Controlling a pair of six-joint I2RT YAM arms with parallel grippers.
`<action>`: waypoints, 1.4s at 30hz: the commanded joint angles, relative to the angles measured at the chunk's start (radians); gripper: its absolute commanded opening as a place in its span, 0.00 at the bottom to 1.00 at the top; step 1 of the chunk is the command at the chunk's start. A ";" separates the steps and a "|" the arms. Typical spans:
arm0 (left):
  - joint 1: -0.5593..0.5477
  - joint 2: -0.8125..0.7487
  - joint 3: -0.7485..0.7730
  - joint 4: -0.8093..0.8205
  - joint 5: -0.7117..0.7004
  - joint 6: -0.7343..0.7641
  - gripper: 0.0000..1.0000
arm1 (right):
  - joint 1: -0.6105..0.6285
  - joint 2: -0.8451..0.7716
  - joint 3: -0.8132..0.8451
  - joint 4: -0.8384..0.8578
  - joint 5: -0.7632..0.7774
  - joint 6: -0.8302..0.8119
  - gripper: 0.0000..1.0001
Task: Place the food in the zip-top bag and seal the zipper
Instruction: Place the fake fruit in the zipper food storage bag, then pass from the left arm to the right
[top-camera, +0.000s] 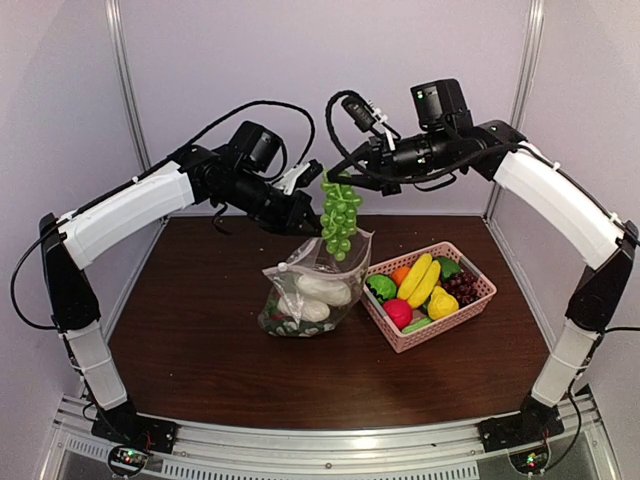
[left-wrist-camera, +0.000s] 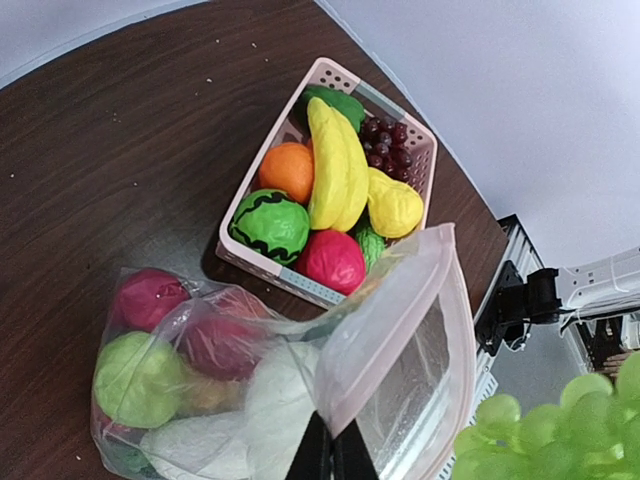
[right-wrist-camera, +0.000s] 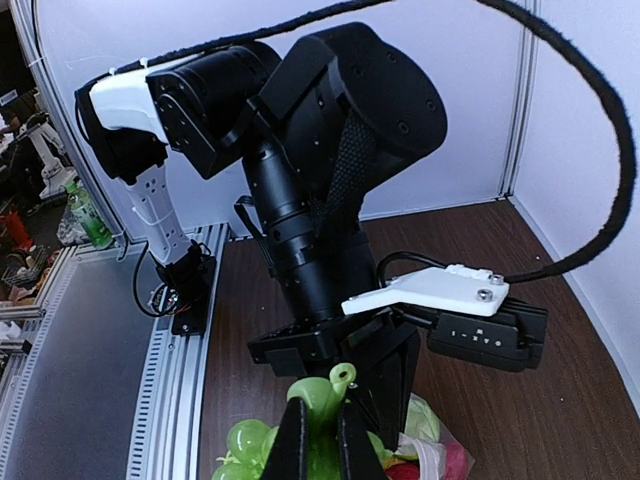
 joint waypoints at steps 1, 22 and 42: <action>0.008 -0.033 0.031 0.046 0.048 -0.011 0.00 | 0.017 -0.010 -0.042 0.030 0.066 -0.084 0.00; 0.022 -0.082 0.007 0.032 0.088 0.003 0.00 | 0.033 -0.168 -0.215 -0.063 0.423 -0.251 0.79; 0.018 -0.173 -0.060 0.056 0.015 0.115 0.31 | 0.048 0.000 -0.123 -0.240 0.393 -0.244 0.01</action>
